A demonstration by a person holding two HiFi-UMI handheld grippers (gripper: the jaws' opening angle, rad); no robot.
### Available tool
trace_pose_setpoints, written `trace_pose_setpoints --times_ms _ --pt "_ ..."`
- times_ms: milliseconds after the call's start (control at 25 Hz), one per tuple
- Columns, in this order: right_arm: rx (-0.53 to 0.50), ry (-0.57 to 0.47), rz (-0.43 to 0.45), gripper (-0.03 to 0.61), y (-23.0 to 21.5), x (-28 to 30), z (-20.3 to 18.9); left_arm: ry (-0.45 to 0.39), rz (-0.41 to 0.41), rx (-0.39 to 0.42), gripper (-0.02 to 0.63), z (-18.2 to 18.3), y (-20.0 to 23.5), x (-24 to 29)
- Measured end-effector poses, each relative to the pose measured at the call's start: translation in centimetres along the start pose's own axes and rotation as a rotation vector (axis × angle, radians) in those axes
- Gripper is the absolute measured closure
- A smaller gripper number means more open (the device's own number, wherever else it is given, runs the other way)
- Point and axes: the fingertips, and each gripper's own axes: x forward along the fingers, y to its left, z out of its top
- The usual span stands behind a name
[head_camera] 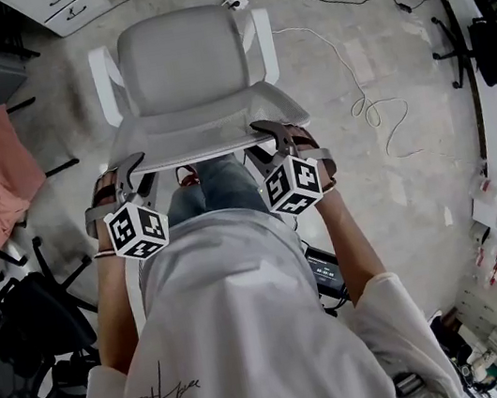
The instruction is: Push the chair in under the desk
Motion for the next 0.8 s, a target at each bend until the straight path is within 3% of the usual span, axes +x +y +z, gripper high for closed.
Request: trace_pose_setpoints --times_ms 800 --pt "-0.026 -0.010 -0.022 0.385 -5.5 1.6 -0.1 0.013 0.030 -0.023 0.466 2.3 3.1 2.2"
